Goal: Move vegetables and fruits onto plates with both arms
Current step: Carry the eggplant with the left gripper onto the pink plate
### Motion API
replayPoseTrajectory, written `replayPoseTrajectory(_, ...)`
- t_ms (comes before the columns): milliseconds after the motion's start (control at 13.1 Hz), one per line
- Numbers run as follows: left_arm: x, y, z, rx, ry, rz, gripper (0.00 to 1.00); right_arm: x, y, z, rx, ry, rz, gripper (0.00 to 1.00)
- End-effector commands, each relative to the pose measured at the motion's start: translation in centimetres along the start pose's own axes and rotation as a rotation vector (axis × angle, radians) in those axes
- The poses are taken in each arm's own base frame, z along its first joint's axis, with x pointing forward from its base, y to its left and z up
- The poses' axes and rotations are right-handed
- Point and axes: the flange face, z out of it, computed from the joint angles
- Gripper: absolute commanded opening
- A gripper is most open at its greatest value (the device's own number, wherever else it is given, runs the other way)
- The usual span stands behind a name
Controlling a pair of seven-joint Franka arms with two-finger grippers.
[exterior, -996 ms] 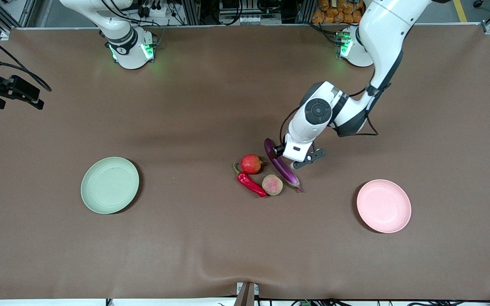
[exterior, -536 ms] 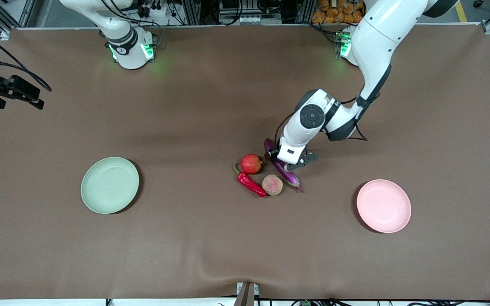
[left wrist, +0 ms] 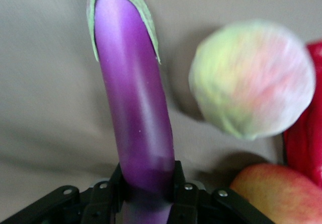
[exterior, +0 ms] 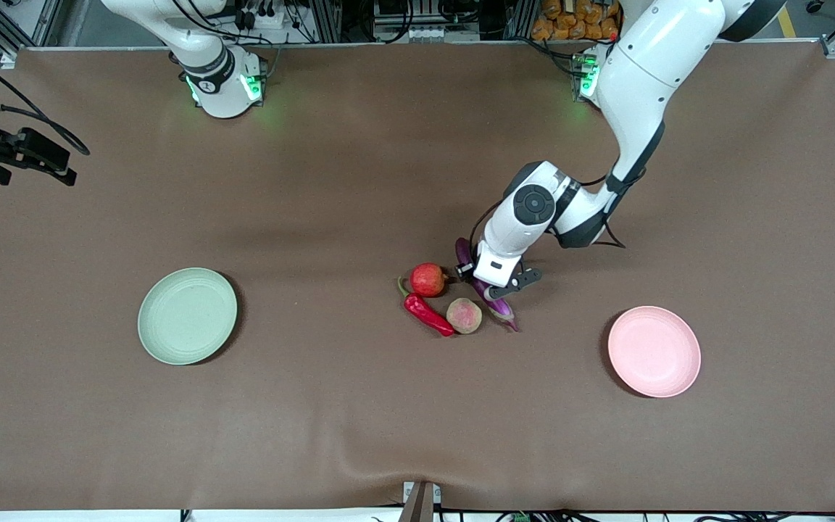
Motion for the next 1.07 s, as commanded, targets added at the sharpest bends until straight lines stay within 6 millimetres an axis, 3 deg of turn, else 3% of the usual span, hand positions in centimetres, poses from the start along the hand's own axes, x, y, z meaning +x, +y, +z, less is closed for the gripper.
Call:
replayPoseTrajectory(0,3.1,-2.0,-7.6,0.103,0.045,0.083,0.0,0.1,-0.3,-0.4,0.0,-0.003,0.002,1.0)
replayPoseTrajectory(77,4.9,-3.6,-10.4,0.146,0.047,0.124,0.0,0.1,-0.3,-0.3,0.0,-0.007,0.002,1.0)
replayPoseTrajectory(230,8.0,-7.5,-13.7,0.233,0.006,0.216,0.0,0.1,-0.3,-0.3,0.0,-0.004,0.003,1.0)
replayPoseTrajectory(460,15.3,-15.7,-15.7,0.238,-0.038,0.36,0.0,0.6,-2.0,0.3,-0.003,-0.014,-0.027,1.0)
replayPoseTrajectory(613,20.0,-22.9,-14.9,0.22,-0.091,0.437,0.0,1.1,-2.3,0.7,-0.002,-0.013,-0.033,1.0)
replayPoseTrajectory(689,21.5,-25.4,-14.2,0.21,-0.107,0.461,0.0,1.6,-2.6,1.7,-0.003,-0.03,-0.045,1.0)
replayPoseTrajectory(766,22.1,-26.0,-14.0,0.207,-0.1,0.487,0.0,3.0,-2.5,3.7,-0.007,-0.051,-0.046,1.0)
replayPoseTrajectory(843,22.5,-26.6,-13.2,0.2,-0.099,0.485,0.0,5.1,-2.8,7.7,-0.01,-0.106,-0.051,1.0)
replayPoseTrajectory(919,23.1,-27.2,-12.7,0.192,-0.093,0.477,0.0,6.1,-3.0,10.0,-0.02,-0.143,-0.058,1.0)
replayPoseTrajectory(996,23.8,-28.1,-11.9,0.19,-0.084,0.472,0.0,6.4,-3.6,10.7,-0.029,-0.147,-0.069,1.0)
